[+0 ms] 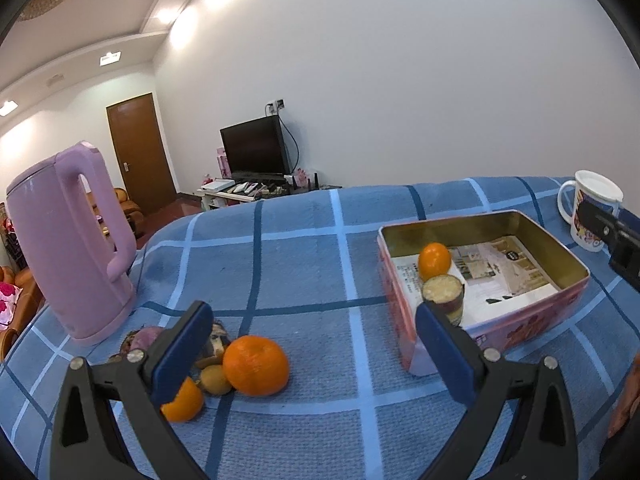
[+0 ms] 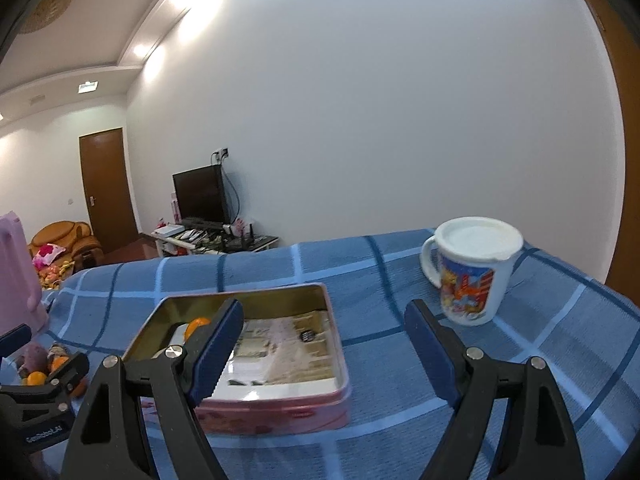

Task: Organize fruits
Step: 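Move both tools back toward the fruit cluster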

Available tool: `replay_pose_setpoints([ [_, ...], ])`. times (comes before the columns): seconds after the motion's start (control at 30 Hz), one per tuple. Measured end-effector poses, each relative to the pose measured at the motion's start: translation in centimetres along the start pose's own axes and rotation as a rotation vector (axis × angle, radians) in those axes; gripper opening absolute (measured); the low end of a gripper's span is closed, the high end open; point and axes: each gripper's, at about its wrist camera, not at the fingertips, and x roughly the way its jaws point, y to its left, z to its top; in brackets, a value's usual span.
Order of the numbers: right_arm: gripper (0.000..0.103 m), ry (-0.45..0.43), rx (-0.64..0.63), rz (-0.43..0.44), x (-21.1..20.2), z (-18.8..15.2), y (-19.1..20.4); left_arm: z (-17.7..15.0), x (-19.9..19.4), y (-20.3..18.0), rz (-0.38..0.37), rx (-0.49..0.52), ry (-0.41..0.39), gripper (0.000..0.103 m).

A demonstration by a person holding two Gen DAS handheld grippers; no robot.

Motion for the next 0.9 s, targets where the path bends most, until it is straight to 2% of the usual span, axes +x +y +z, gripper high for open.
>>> replay_pose_setpoints([
  [0.37,0.084,0.061,0.044,0.075,0.3,-0.9,3.0,-0.8,0.3,3.3,-0.002,-0.051,0.039,0.103],
  [0.73,0.084,0.074,-0.02,0.169,0.0,-1.7,8.6,-1.6,1.1,7.3,0.031,-0.102,0.083,0.103],
  [0.9,0.084,0.083,-0.044,0.204,0.1,-1.9,11.0,-2.0,1.1,8.8,0.059,-0.089,0.086,0.103],
])
